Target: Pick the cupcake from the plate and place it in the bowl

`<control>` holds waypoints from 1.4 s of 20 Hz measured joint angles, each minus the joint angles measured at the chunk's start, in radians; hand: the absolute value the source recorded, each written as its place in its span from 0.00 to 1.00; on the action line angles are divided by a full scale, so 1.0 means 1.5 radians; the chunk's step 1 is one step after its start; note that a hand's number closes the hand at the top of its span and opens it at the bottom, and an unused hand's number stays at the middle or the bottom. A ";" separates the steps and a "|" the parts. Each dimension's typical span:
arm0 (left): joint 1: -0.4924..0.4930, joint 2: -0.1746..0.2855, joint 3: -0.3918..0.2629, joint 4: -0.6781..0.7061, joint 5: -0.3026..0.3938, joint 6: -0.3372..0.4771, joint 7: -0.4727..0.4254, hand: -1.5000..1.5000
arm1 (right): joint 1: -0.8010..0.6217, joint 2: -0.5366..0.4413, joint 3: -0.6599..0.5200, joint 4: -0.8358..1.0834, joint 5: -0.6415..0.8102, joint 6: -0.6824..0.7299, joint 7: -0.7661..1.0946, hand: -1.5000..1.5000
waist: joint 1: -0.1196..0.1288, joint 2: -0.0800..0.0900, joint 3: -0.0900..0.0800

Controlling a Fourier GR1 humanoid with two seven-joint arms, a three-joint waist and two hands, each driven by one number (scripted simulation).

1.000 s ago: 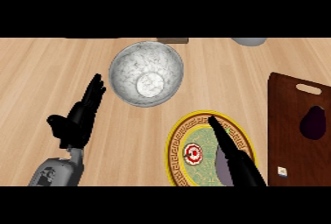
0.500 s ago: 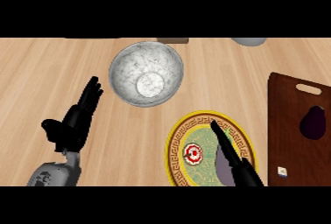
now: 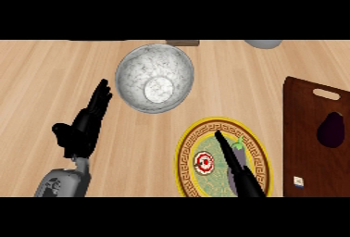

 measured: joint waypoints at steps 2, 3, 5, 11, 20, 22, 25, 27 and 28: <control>0.009 -0.005 0.003 0.000 -0.002 -0.005 -0.009 0.50 | -0.002 0.005 -0.002 0.020 0.000 -0.007 -0.013 0.00 | 0.000 0.000 0.000; 0.009 -0.005 0.006 -0.005 -0.003 -0.009 -0.005 0.50 | -0.002 0.009 0.001 0.035 0.002 -0.014 -0.025 0.00 | 0.000 0.000 0.000; 0.018 -0.010 0.008 0.006 -0.006 -0.016 -0.020 0.50 | -0.005 0.011 -0.011 0.061 -0.008 -0.020 -0.051 0.00 | 0.001 0.000 0.000; 0.013 -0.006 0.021 -0.018 -0.005 -0.026 0.006 0.50 | -0.035 0.012 -0.018 0.124 0.037 -0.042 -0.039 0.00 | 0.002 0.000 0.000; 0.027 -0.025 0.015 -0.035 -0.025 -0.030 0.015 0.50 | -0.084 0.027 -0.037 0.209 0.060 -0.028 -0.045 1.00 | 0.002 -0.003 -0.002; 0.031 -0.026 0.013 -0.050 -0.029 -0.029 0.025 0.50 | -0.099 0.029 -0.025 0.226 0.072 -0.020 -0.055 1.00 | 0.003 -0.003 -0.003; 0.024 -0.035 0.011 -0.037 -0.035 -0.023 0.018 0.50 | -0.121 0.025 -0.004 0.257 0.098 -0.010 -0.083 1.00 | 0.003 -0.004 -0.003; 0.017 -0.032 0.022 -0.022 -0.030 -0.031 0.011 0.50 | -0.121 0.016 0.006 0.263 0.111 -0.008 -0.107 1.00 | 0.002 -0.005 -0.004; 0.014 -0.031 0.025 -0.022 -0.031 -0.030 0.014 0.50 | -0.123 0.017 0.010 0.265 0.120 -0.006 -0.110 1.00 | 0.002 -0.005 -0.004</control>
